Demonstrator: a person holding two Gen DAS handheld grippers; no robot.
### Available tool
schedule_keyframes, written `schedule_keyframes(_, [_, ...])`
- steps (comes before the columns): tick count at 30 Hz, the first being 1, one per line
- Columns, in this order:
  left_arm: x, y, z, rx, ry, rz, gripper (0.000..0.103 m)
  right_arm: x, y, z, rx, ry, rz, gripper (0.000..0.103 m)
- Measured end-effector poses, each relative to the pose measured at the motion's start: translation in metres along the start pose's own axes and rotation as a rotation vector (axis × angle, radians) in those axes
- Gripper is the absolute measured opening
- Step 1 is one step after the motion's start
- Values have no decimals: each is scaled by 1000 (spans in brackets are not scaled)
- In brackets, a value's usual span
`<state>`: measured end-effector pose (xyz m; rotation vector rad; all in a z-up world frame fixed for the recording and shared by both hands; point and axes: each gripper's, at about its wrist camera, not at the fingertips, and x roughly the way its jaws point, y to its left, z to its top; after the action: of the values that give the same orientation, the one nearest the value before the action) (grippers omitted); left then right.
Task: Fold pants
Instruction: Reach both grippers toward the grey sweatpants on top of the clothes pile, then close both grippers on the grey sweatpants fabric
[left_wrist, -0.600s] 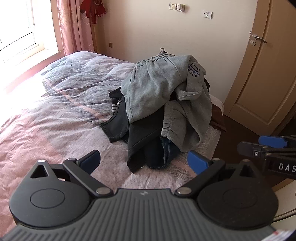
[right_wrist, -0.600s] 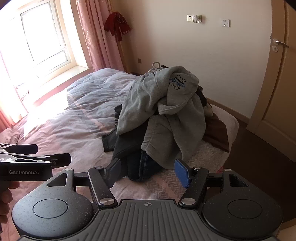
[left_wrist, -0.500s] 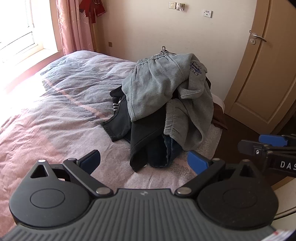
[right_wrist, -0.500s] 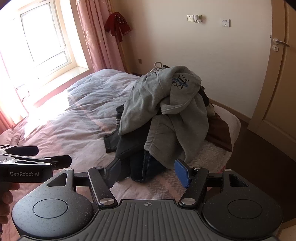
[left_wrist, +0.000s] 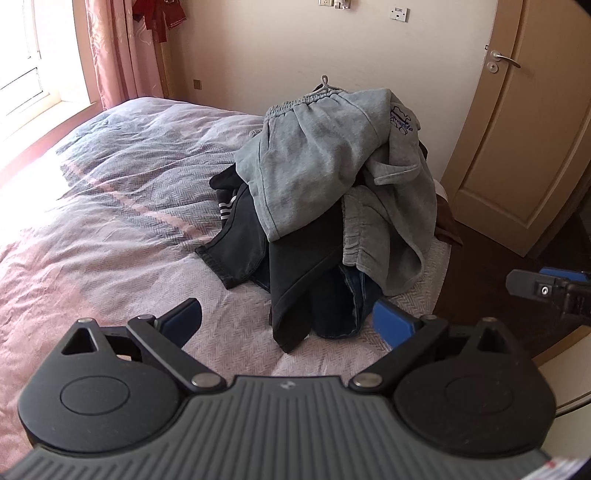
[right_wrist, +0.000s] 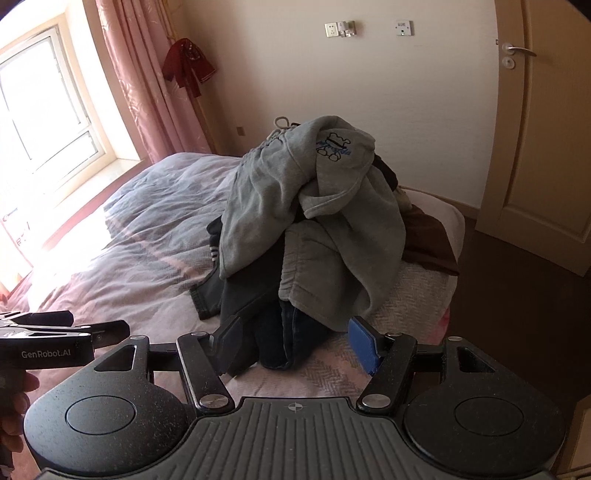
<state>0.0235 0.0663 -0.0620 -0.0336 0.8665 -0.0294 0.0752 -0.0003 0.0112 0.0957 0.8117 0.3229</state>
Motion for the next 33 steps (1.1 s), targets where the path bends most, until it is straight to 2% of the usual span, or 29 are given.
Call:
schedule_keyframes(8, [76,-6,35,-1,-13,-10,96,57,-29,34,34,-22,-8,61])
schedule_keyframes(17, [188,-26,87,44,9,4,96,161,-74,86,114,52,48,61])
schedule_keyframes(23, [250,-44,112,109,21,7,95,216,-92,108,155,77,66,61])
schedule_keyframes(29, [289,-57,125,204,-5,17,95,252,-107,119,245,90,125,61])
schedule_keyframes(30, [295,-57,127,210,2,19,89,256,-109,120,264,90,143,61])
schedule_keyframes(31, [299,-56,127,215,5,11,73,260,-111,121,277,94,156,61])
schedule_keyframes(32, [301,-54,128,215,6,9,68,263,-112,121,277,98,170,60])
schedule_keyframes(33, [301,-51,129,210,2,16,51,264,-112,122,264,96,179,40])
